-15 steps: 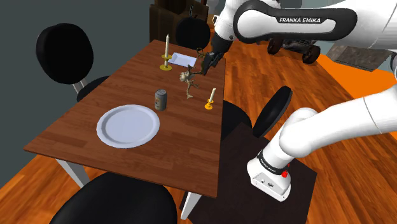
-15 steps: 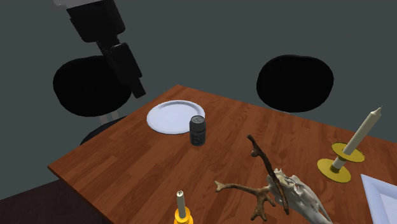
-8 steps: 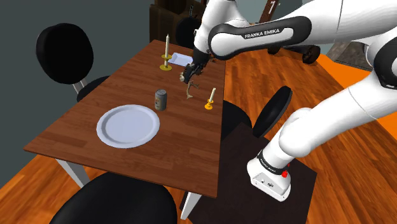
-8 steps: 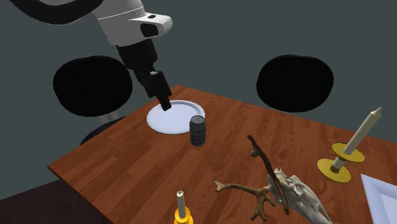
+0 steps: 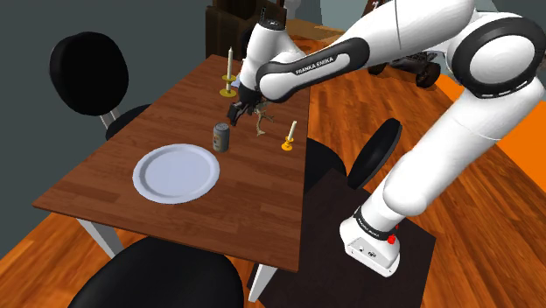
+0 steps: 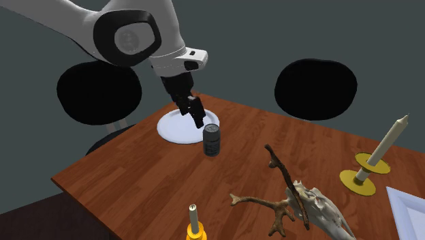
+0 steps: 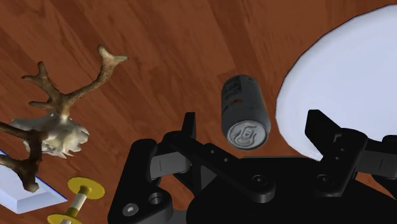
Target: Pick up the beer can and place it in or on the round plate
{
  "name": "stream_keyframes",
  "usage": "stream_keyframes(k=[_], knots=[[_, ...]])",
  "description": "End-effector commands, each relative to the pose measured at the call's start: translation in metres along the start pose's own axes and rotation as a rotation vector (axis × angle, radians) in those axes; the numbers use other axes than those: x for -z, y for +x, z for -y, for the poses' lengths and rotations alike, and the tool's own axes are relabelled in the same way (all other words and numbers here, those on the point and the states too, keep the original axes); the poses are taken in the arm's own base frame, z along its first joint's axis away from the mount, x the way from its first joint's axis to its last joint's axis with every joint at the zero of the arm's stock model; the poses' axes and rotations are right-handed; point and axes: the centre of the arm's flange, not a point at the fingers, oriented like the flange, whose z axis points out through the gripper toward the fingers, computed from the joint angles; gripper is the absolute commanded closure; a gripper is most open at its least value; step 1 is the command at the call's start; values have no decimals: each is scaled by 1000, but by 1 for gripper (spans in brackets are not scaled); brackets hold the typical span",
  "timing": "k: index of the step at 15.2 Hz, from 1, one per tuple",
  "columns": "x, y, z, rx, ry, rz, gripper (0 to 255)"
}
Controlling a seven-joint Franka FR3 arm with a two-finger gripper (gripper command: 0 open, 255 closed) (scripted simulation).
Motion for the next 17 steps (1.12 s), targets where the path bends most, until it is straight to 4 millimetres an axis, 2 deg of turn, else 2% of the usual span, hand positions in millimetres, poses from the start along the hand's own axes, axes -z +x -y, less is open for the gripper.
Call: stream_keyframes(k=[1, 6, 13, 17], knots=[[-22, 15, 4, -5, 0, -3, 0], [-72, 46, 17, -14, -2, -9, 0], [-109, 47, 17, -14, -2, -9, 0], [-112, 47, 17, -14, -2, -9, 0]])
